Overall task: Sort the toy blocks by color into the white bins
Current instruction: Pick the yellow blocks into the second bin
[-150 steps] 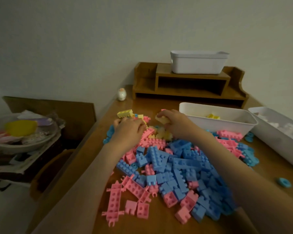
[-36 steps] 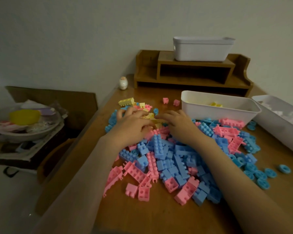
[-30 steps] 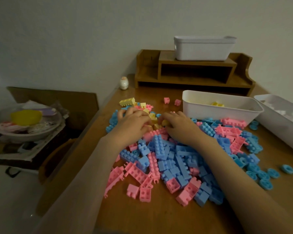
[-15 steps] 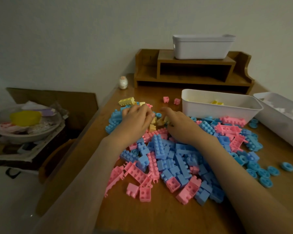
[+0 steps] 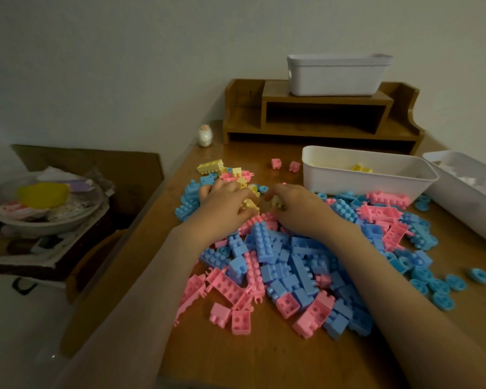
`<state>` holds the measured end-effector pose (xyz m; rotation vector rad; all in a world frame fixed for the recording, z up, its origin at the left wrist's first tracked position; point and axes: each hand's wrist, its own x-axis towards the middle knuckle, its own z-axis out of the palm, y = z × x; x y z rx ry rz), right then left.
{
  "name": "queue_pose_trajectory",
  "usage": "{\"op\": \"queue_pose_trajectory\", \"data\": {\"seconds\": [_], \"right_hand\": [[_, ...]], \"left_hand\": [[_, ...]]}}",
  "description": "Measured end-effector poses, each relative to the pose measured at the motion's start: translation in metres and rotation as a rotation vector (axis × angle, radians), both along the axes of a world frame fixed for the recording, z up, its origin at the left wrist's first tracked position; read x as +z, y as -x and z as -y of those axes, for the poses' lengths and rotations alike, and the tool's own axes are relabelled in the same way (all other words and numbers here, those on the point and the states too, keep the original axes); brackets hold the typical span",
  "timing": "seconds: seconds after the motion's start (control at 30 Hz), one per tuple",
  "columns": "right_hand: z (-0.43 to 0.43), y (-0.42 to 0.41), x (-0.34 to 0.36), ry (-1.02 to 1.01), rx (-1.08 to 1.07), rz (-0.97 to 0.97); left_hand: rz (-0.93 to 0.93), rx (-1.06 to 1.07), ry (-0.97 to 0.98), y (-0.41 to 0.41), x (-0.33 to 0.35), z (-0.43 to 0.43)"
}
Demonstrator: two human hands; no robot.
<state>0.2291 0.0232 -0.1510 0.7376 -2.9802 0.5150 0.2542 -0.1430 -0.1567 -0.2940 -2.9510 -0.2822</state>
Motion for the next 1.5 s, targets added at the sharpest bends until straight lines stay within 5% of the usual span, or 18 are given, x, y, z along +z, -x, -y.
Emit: {"op": "queue_pose_trajectory", "data": {"seconds": [0.43, 0.67, 1.0, 1.17, 1.33, 1.5], "right_hand": [[-0.007, 0.002, 0.019, 0.368, 0.033, -0.061], [-0.051, 0.014, 0.058, 0.34, -0.102, -0.101], [-0.11, 0.028, 0.054, 0.422, -0.24, -0.128], [-0.132, 0.051, 0.056, 0.453, -0.372, -0.226], [-0.141, 0.067, 0.048, 0.279, -0.381, 0.01], [-0.148, 0.069, 0.038, 0.199, -0.369, 0.032]], "left_hand": [[-0.098, 0.053, 0.102, -0.003, 0.006, -0.004], [0.107, 0.027, 0.261, 0.009, 0.012, -0.015], [0.007, 0.04, 0.273, 0.027, 0.045, -0.039], [0.128, -0.094, 0.039, 0.048, 0.07, -0.074], [0.1, -0.173, -0.235, 0.086, 0.076, -0.121], [0.088, -0.101, -0.253, 0.114, 0.061, -0.156]]}}
